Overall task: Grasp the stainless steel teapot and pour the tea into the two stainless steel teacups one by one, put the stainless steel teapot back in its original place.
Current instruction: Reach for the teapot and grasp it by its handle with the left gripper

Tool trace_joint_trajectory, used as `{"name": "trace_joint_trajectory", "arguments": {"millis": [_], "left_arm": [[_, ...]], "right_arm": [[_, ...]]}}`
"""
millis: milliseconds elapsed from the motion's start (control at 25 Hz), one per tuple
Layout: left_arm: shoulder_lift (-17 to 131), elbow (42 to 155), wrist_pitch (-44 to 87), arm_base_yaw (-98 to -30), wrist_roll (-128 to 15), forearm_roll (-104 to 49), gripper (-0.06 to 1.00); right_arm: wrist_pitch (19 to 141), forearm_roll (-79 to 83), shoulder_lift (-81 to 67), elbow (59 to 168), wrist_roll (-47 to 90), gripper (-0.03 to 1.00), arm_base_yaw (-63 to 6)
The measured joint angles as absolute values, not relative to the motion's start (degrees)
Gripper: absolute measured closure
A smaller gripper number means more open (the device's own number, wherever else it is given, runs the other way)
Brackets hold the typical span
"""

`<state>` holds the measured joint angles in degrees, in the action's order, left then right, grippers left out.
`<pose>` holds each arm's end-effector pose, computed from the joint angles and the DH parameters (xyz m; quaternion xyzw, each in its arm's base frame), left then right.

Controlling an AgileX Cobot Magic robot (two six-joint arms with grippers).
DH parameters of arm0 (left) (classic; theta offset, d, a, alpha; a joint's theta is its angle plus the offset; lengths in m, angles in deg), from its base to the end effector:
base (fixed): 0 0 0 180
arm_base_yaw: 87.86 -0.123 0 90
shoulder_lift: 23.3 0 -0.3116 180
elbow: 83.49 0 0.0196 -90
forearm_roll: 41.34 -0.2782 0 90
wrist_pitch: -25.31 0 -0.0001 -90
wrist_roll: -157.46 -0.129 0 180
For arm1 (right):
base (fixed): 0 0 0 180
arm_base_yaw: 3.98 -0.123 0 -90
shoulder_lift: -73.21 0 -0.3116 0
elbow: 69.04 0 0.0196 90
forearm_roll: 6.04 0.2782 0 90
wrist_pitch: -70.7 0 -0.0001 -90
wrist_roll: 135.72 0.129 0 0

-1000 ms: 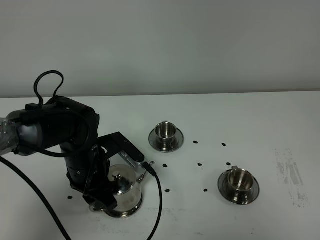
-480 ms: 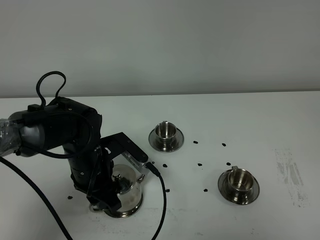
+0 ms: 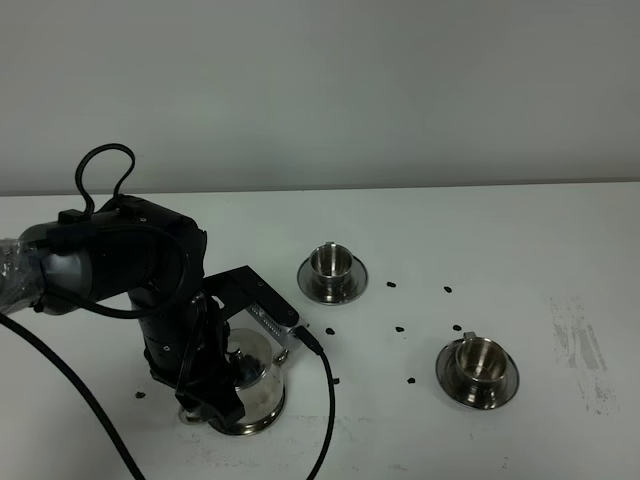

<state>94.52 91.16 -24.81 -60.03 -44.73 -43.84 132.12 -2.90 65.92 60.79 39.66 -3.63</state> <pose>0.3593 -0.1848 0.1347 0.4337 0.8990 0.0146 0.0593 0.0278 0.0060 0.2665 -0.0330 0.8601 0.0053 0.5090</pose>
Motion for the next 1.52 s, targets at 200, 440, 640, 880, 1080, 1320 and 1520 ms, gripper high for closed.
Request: {"name": "trace_joint_trajectory", "arguments": {"millis": [200,440,640,880,1080,1320,1520], "left_arm": [[94.5,91.2,-24.8,-60.0,-44.8,-44.0,0.47],[94.5,91.2,-24.8,-60.0,-44.8,-44.0,0.47],[94.5,91.2,-25.0,-60.0,-44.8,-45.3,0.47],[94.5,91.2,-25.0,-60.0,-44.9,-45.4,0.49],[94.5,91.2,-25.0,-60.0,-44.8,-45.4,0.51],[94.5,91.2,-24.9,-60.0,-44.8,-45.4,0.52],[94.5,91.2,-24.9,-60.0,-44.8,-45.4,0.53]], "right_arm": [[132.1,-2.9,65.9,60.8,39.7,0.41,-3.6],[132.1,-2.9,65.9,60.8,39.7,0.41,-3.6],[132.1,-2.9,65.9,60.8,39.7,0.41,-3.6],[132.1,-2.9,65.9,60.8,39.7,0.41,-3.6],[132.1,-2.9,65.9,60.8,39.7,0.41,-3.6],[132.1,-2.9,65.9,60.8,39.7,0.41,-3.6],[132.1,-2.9,65.9,60.8,39.7,0.41,-3.6]]}}
